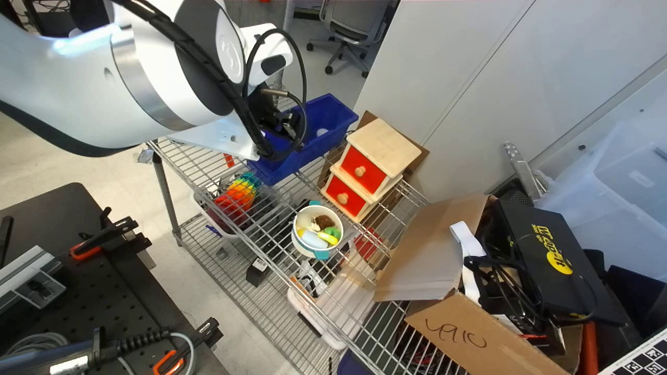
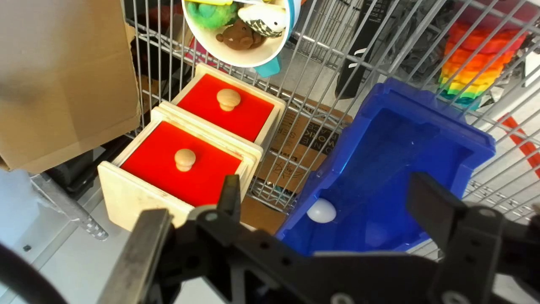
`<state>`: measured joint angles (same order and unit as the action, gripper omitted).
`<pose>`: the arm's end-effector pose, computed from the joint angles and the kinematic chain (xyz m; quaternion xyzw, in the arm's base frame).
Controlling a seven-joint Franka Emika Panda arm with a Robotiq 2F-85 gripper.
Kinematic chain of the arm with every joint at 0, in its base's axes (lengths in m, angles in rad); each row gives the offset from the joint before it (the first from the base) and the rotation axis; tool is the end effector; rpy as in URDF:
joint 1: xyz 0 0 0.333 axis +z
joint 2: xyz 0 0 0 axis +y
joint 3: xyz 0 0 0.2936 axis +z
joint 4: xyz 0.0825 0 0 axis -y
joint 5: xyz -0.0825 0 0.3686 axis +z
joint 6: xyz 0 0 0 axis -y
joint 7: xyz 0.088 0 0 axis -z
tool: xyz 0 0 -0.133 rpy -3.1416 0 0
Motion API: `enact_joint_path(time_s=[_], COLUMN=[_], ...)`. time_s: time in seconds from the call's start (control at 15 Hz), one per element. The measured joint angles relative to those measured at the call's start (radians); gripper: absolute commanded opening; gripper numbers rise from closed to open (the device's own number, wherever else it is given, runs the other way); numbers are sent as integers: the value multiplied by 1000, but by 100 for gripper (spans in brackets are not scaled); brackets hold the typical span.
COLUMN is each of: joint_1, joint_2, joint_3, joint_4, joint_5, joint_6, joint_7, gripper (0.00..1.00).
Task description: Put the ball in the blue container
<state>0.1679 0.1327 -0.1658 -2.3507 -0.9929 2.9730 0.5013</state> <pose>0.5283 0.0546 0.2779 0.9325 0.2153 0.2527 0.1424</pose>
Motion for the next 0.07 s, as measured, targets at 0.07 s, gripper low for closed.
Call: enact_joint_path(time_s=[0.07], joint_1=[0], joint_2=[0], joint_3=[0], joint_4=[0], joint_5=[0], joint_6=[0], joint_7=[0], gripper=[100])
